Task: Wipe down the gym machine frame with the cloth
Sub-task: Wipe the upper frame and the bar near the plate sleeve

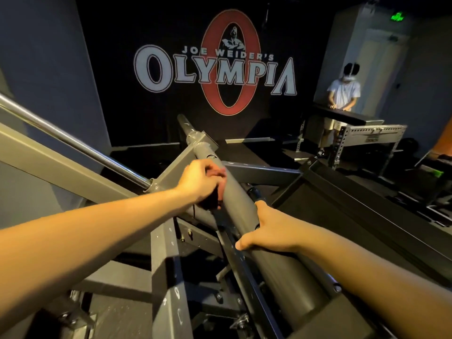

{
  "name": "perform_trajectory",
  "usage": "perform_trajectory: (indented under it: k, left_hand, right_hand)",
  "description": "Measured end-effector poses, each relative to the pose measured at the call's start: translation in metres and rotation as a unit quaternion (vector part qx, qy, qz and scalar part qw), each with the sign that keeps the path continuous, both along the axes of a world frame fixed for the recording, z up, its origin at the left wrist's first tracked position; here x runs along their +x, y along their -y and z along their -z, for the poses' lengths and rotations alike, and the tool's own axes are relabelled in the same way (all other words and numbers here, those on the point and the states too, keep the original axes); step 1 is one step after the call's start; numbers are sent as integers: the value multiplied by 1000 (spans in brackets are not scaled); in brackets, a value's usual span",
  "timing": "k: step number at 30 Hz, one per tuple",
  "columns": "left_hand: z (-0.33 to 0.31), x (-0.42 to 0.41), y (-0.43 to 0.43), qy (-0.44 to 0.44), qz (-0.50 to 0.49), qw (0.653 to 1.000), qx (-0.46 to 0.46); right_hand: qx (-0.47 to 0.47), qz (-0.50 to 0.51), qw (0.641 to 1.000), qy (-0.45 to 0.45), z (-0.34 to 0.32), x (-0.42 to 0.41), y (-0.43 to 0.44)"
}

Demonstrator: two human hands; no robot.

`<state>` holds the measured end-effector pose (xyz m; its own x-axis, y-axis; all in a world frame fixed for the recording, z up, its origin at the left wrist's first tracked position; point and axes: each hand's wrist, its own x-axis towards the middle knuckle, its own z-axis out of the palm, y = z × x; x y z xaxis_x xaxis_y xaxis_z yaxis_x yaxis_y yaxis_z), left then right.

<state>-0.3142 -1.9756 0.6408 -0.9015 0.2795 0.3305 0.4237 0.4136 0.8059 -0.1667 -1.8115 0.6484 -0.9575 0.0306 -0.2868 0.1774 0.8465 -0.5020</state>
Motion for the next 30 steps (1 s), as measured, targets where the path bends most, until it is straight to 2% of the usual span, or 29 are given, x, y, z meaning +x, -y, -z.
perform_trajectory:
  k: [2, 5, 10, 13, 17, 19, 21, 25, 28, 30]
  left_hand:
    - [2, -21, -2, 30, -40, 998, 50]
    - [10, -7, -4, 2, -67, 996, 67]
    - [29, 71, -3, -123, 86, 987, 51]
    - [22, 46, -17, -180, 115, 977, -2]
    - [13, -44, -32, -146, -21, 989, -25]
    - [16, -64, -33, -115, -80, 990, 4]
    - [17, -60, -32, -78, -86, 992, 43]
    - [31, 3, -16, -66, 3, 995, 75]
    - [38, 30, -7, -105, 94, 988, 57]
    - [35, 16, -9, -147, 100, 984, 32]
  right_hand:
    - [3, -6, 1000, 5, -3, -1, 1]
    - [-9, 0, 1000, 9, -4, 0, 2]
    - [-15, -7, 1000, 1, -3, 2, 2]
    - [-13, -5, 1000, 2, 1, -2, -2]
    - [-17, -9, 1000, 9, 4, -2, -6]
    - [-22, -13, 1000, 19, 3, -2, -7]
    - [-17, -13, 999, 26, -3, -4, -8]
    - [-32, 9, 999, 39, -17, -24, -1]
    - [-28, -9, 1000, 10, -4, -51, 1]
    - [-23, -5, 1000, 1, -1, -59, 4]
